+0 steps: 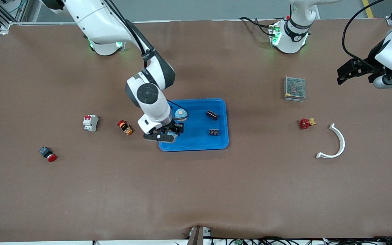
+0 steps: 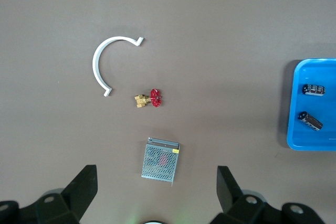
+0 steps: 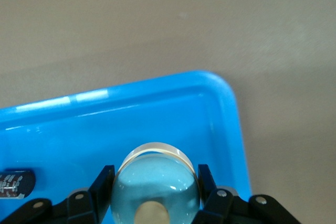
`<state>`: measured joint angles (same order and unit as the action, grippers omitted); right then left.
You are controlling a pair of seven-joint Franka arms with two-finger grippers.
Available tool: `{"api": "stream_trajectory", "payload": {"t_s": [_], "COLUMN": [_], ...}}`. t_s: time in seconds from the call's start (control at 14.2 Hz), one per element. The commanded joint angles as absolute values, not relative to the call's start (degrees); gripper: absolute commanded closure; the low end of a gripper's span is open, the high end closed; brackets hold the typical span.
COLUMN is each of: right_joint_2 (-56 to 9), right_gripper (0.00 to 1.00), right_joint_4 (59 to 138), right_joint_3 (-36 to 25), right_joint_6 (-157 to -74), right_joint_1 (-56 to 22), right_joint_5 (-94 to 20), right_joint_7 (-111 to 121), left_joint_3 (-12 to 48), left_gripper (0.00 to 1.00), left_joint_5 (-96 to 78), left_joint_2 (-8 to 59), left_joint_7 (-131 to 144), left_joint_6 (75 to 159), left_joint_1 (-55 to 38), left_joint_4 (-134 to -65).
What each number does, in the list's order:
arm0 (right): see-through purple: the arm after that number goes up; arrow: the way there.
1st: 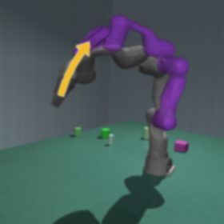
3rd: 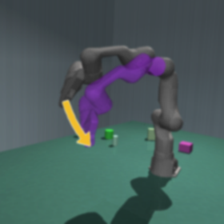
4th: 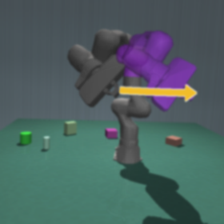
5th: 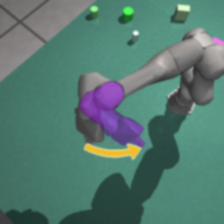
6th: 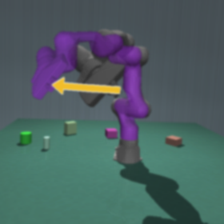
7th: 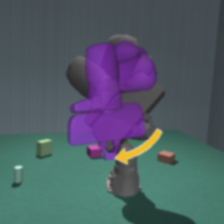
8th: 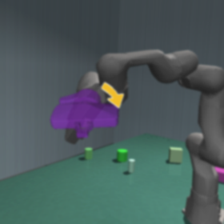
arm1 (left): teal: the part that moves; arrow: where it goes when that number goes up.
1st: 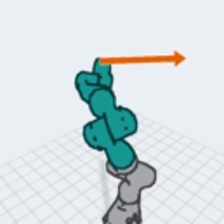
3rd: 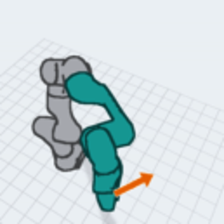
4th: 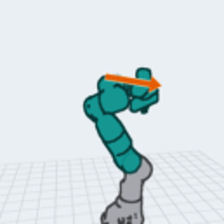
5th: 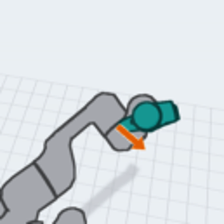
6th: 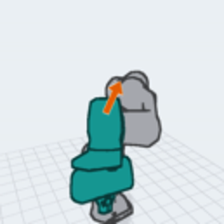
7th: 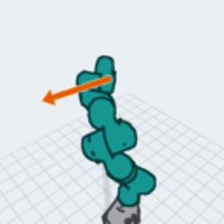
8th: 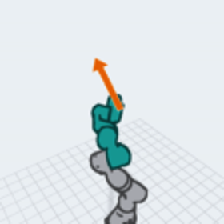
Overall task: Place electrolytic capacitor and blue bell in tray
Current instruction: 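Lower the bell into the tray and open the right gripper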
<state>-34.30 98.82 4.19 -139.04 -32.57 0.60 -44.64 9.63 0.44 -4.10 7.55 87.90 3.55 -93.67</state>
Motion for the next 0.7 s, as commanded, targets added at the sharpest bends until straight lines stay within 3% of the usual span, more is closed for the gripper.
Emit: {"api": "stream_trajectory", "payload": {"t_s": [0.0,0.63], "right_joint_2": [-34.72,-37.44], "right_gripper": [0.49,0.49], "right_joint_4": [98.52,99.84], "right_joint_3": [3.43,3.34], "right_joint_6": [-139.31,-142.46], "right_joint_1": [-34.01,-35.59], "right_joint_5": [2.02,5.45], "right_joint_7": [-46.76,-49.56], "left_joint_3": [9.84,9.93], "left_gripper": [0.00,0.00], "left_joint_5": [-0.70,-0.70], "left_joint_2": [-4.48,-4.04], "left_joint_7": [6.68,6.42], "left_joint_6": [88.68,89.03], "left_joint_1": [3.78,3.78], "left_joint_4": [-93.87,-93.87]}}
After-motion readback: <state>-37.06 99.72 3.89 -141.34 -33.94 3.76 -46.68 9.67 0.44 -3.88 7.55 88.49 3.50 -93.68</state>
